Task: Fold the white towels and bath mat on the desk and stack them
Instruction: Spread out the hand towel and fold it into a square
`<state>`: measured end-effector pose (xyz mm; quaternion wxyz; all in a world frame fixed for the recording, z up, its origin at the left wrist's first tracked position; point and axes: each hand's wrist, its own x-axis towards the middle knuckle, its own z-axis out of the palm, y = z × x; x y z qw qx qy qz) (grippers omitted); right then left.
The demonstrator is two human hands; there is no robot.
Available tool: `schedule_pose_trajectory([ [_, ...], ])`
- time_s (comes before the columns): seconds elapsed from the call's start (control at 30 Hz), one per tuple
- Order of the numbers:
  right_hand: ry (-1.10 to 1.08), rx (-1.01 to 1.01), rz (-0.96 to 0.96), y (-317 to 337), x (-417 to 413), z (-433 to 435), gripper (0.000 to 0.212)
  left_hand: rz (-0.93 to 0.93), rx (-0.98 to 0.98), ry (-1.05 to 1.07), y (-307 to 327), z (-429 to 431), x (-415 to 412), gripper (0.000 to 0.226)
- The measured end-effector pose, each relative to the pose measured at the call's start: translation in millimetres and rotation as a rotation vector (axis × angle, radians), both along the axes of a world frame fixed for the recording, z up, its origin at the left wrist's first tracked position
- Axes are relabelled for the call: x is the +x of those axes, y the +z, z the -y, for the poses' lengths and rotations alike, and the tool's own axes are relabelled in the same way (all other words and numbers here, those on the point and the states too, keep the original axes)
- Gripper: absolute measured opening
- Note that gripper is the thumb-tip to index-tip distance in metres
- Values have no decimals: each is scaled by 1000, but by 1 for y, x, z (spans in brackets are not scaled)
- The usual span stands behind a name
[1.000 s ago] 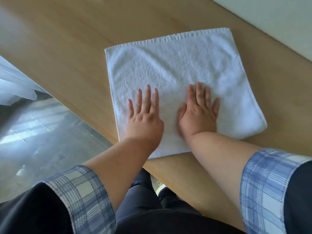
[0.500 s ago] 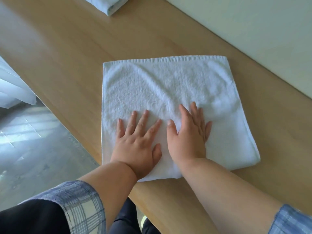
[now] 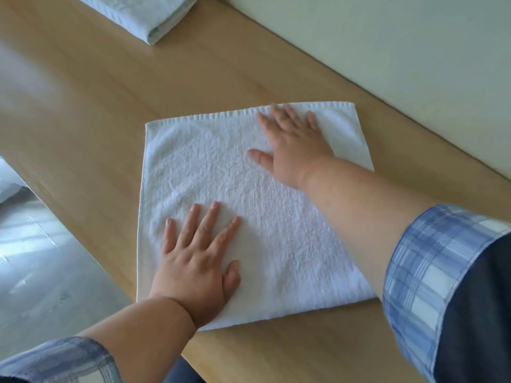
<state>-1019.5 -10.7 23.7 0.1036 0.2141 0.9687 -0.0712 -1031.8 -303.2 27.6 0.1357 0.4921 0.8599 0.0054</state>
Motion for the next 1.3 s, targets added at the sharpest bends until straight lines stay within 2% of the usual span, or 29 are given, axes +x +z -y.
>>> schedule_pose_trajectory([
  [0.13,-116,-5,25,7,-10,-26,87,-9,-12,1,0,1,0,71],
  [0.3,-96,-171,-235,13,18,38,86,-15,-14,-7,-1,1,-1,71],
  [0.37,-125,-159,-183,6,46,48,86,-15,-8,-4,-1,1,-1,71],
  [0.47,-197,-40,-58,-3,69,9,86,-21,-10,-5,-3,1,-1,70],
  [0.6,-345,-56,-10,2,64,-56,86,-26,-3,-2,-6,2,-2,69],
  [0.7,-424,-15,-17,9,62,-53,83,-40,-1,3,-6,2,-1,68],
  [0.77,-374,2,-150,15,69,-15,78,-38,-16,10,-4,1,-1,68],
  [0.83,-224,-108,-271,19,88,43,74,-27,-3,17,-3,-1,-1,68],
  [0.87,-142,-159,-270,17,103,72,72,-24,7,19,-3,-2,-1,68],
  [0.93,-61,-152,-142,11,136,107,72,-24,19,16,-3,-2,0,67],
  [1.0,-121,-97,-35,3,161,106,74,-30,28,11,-6,-1,-1,67],
  [1.13,-292,-40,48,4,175,78,76,-22,36,1,-7,-3,-2,67],
  [1.23,-316,-51,29,10,172,87,74,-16,-1,1,-3,-4,-3,68],
  [1.3,-166,-98,-48,15,173,106,72,29,40,7,4,-4,-3,66],
])
